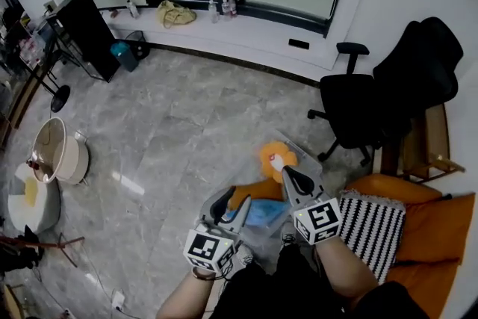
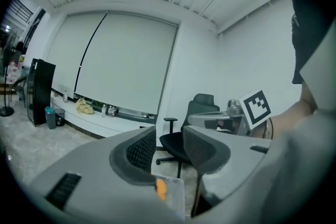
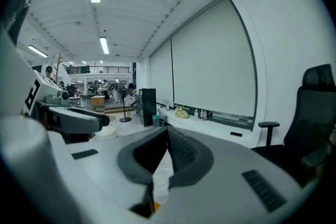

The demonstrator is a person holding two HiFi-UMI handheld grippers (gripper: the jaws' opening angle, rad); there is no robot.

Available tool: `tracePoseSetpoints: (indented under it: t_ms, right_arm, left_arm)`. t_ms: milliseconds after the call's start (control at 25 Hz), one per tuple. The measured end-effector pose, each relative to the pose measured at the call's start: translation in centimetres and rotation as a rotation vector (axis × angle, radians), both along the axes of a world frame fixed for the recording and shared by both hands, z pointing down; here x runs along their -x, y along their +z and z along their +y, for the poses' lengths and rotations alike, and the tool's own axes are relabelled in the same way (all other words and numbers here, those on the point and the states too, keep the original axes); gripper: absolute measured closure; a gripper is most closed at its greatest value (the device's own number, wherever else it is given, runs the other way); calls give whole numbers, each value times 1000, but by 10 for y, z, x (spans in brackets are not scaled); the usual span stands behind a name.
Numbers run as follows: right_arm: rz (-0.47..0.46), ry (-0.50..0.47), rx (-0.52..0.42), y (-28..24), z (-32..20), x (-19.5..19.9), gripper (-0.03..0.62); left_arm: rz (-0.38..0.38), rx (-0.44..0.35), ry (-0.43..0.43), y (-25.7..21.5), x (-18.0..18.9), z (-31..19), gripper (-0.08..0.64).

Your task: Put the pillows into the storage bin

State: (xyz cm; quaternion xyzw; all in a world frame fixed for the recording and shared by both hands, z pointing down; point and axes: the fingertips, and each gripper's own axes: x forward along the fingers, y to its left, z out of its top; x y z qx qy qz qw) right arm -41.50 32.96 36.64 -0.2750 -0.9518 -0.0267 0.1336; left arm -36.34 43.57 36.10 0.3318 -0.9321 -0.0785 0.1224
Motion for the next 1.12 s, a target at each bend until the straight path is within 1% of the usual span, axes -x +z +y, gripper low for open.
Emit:
tracePoseSetpoints:
  t_ms: [120,280,480,640,800,880,960,1040,1120]
  right_arm:
    - [-49,36,-1,-29,-7,-14,589]
    - [-81,96,-10,-52,-25,-31,589]
    - [-75,204,-50,-63,-63,-63,589]
    - [-65,305,-66,-64,-103,-92,589]
    - [-57,374,-71,-63,-134,-123,589]
    - [-61,393,-59,-64,-144,-137,589]
    - [-62,403,-51,-64,-152,-153,589]
    - [-60,414,-44,-62,-161,-171,589]
    - [-56,424,-27,-58,-172,-191,589]
  left_arm:
    - [-50,-4,44,-24,-4,-4,413]
    - [-115,-8,114,-48,-6,-17,413]
    - [-126,-28,213,-56,-16,-42,413]
    - [-77,-4,294,-52,-29,-68,413]
    - [-122,-64,355,-56,-50,-97,417]
    - [-125,-60,371,-57,-61,-107,468]
    - [-117,-51,371,-60,-73,-114,543]
    - [-119,-56,374,-61,-89,-121,552]
    - [-124,-43,375,-58,-108,-129,554]
